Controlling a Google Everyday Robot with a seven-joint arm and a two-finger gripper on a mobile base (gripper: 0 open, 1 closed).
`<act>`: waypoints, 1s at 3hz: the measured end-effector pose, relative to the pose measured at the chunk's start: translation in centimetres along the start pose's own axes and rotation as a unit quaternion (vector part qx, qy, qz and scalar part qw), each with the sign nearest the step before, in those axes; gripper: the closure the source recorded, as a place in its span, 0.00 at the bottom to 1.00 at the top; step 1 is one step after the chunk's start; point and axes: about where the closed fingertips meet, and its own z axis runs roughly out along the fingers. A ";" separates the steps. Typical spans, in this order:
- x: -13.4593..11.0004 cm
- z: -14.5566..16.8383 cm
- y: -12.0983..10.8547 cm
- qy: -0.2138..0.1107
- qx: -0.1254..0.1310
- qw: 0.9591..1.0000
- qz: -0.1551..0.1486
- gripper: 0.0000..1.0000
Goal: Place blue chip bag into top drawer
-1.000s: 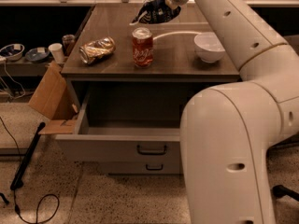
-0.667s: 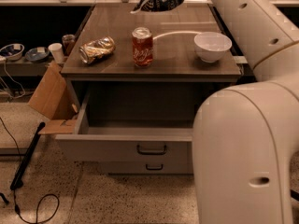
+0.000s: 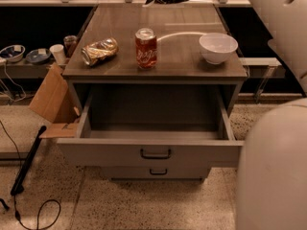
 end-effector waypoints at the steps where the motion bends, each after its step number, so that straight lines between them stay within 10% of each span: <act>1: 1.8 -3.7 -0.1 -0.008 0.009 1.000 0.017 1.00; 3: 6.1 -10.5 1.3 -0.008 0.017 0.999 0.039 1.00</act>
Offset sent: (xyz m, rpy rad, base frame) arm -0.1316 -0.0582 -0.0068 0.0623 -0.0193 -0.0565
